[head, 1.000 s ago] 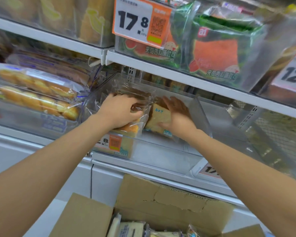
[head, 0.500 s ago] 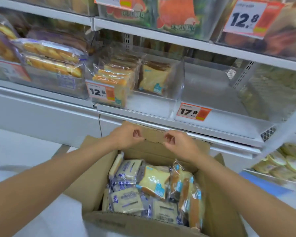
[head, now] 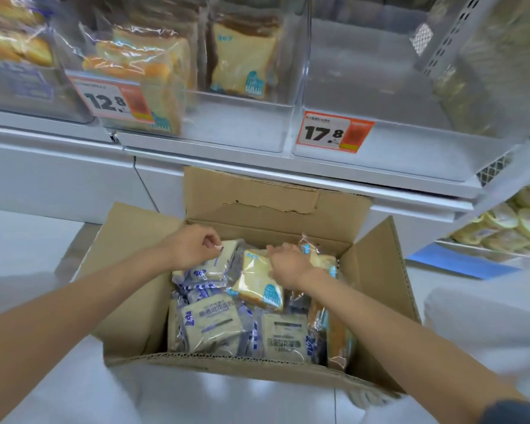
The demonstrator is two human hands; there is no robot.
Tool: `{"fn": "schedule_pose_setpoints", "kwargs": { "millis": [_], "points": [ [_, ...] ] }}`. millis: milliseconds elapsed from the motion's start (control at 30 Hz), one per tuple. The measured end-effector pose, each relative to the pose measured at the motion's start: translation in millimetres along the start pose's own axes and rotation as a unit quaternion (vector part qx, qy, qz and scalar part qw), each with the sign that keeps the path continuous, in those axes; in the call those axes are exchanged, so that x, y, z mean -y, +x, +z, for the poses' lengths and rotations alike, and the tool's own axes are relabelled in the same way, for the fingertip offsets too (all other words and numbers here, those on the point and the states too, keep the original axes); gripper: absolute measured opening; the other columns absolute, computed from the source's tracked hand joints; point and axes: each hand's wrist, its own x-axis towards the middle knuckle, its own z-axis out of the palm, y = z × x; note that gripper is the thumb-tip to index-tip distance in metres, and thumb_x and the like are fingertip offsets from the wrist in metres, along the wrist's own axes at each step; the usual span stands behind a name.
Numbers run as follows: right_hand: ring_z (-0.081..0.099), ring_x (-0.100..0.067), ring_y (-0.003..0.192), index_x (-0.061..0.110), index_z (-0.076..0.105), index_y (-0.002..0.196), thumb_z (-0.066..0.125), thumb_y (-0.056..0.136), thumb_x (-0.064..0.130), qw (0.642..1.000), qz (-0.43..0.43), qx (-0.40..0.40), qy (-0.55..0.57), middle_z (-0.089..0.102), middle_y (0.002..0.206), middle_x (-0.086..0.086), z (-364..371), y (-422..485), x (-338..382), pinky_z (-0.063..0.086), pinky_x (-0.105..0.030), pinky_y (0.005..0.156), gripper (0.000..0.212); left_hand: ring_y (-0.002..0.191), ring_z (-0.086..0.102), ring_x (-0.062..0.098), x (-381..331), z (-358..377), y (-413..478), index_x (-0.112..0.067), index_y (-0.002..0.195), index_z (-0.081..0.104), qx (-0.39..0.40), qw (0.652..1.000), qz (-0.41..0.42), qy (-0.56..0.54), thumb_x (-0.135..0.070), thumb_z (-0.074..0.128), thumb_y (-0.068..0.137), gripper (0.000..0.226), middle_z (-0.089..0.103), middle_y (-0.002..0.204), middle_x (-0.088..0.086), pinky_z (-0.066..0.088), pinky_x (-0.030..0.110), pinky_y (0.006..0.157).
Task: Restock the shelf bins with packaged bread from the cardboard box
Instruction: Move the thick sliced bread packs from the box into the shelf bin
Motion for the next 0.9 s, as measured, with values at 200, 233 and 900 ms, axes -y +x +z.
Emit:
{"fn": "schedule_pose_setpoints", "kwargs": {
  "millis": [200, 233, 900],
  "points": [
    [0.056, -0.021, 0.107, 0.013, 0.058, 0.125, 0.064, 0.089, 0.022, 0.978, -0.091, -0.106, 0.157, 0.061, 0.119, -0.005, -56, -38, -6, 0.042, -0.032, 0.089, 0.037, 0.132, 0.047, 0.019, -17, 1, -6, -0.014, 0.153, 0.023, 0.006, 0.993, -0.044, -0.113, -0.063, 0.076, 0.067, 0.112, 0.045, 0.148, 0.000, 0.038, 0.032, 0.108],
    [0.056, -0.019, 0.105, 0.014, 0.059, 0.125, 0.067, 0.088, 0.022, 0.968, -0.100, -0.134, 0.186, 0.061, 0.118, -0.004, -65, -50, -6, 0.044, -0.030, 0.089, 0.039, 0.133, 0.047, 0.020, -25, 3, -8, -0.017, 0.153, 0.022, 0.035, 0.986, -0.046, -0.154, -0.070, 0.079, 0.057, 0.124, 0.045, 0.150, 0.000, 0.037, 0.037, 0.111],
    [0.048, -0.006, 0.062, 0.011, 0.065, 0.080, 0.077, 0.081, 0.024, 0.935, -0.022, -0.135, 0.328, 0.057, 0.069, 0.006, -65, -104, -63, 0.038, -0.021, 0.059, 0.018, 0.088, 0.069, 0.012, -45, 26, -39, -0.021, 0.102, 0.060, -0.022, 0.933, -0.065, -0.354, -0.031, 0.073, 0.084, 0.024, 0.072, 0.106, 0.002, 0.052, 0.021, 0.067]
  ]
}}
